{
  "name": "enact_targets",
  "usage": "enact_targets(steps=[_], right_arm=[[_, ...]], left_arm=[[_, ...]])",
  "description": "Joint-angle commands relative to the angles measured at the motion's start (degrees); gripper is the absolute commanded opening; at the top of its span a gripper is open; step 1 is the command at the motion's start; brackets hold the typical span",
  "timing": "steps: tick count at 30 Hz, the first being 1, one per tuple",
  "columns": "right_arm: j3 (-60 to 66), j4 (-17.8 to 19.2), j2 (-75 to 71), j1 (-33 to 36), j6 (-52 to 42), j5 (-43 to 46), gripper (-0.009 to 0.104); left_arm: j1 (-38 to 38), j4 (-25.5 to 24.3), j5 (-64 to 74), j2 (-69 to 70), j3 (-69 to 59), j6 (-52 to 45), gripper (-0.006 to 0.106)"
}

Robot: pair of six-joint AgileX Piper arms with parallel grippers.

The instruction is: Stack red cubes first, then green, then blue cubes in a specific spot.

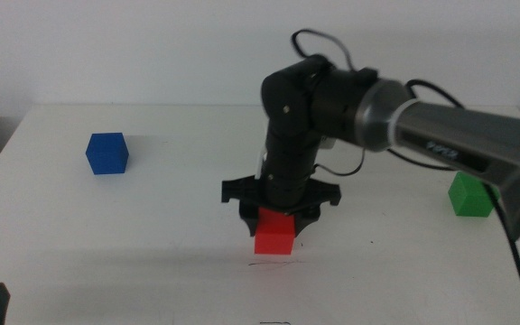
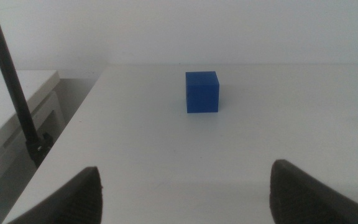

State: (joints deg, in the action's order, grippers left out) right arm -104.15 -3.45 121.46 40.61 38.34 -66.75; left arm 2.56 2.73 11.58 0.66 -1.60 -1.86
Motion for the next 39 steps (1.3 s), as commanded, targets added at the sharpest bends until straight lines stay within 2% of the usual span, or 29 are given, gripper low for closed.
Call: enact_targets(steps=[1,8,18,19,20,21,25,29,39], right_arm=[[-2.3,0.8,-2.4,0.2,1.1,-0.2,-0.001],[-2.3,2.9,-0.4,0.3,2.7,2.0,-0.001],[-2.3,3.1,1.0,0.3,2.9,3.4,-0.001],[-2.3,3.1,1.1,0.3,2.6,3.2,0.013],[-2.3,3.1,1.1,0.3,2.4,3.3,0.043],[-2.3,3.1,1.1,0.3,2.3,3.4,0.057],[-2.3,3.1,1.1,0.3,2.3,3.4,0.078],[-2.3,2.3,0.7,0.3,2.2,2.5,0.089],[-2.4,3.5,-8.4,0.3,2.0,-2.6,0.089]], left_arm=[[-0.2,0.5,-4.8,1.5,0.1,0.1,0.091],[-0.2,0.5,-4.8,1.5,0.1,0.1,0.091],[-0.2,0.5,-4.8,1.5,0.1,0.1,0.091],[-0.2,0.5,-4.8,1.5,0.1,0.1,0.091],[-0.2,0.5,-4.8,1.5,0.1,0.1,0.091],[-0.2,0.5,-4.8,1.5,0.1,0.1,0.091],[-0.2,0.5,-4.8,1.5,0.1,0.1,0.091],[-0.2,0.5,-4.8,1.5,0.1,0.1,0.091],[-0.2,0.5,-4.8,1.5,0.1,0.1,0.091]])
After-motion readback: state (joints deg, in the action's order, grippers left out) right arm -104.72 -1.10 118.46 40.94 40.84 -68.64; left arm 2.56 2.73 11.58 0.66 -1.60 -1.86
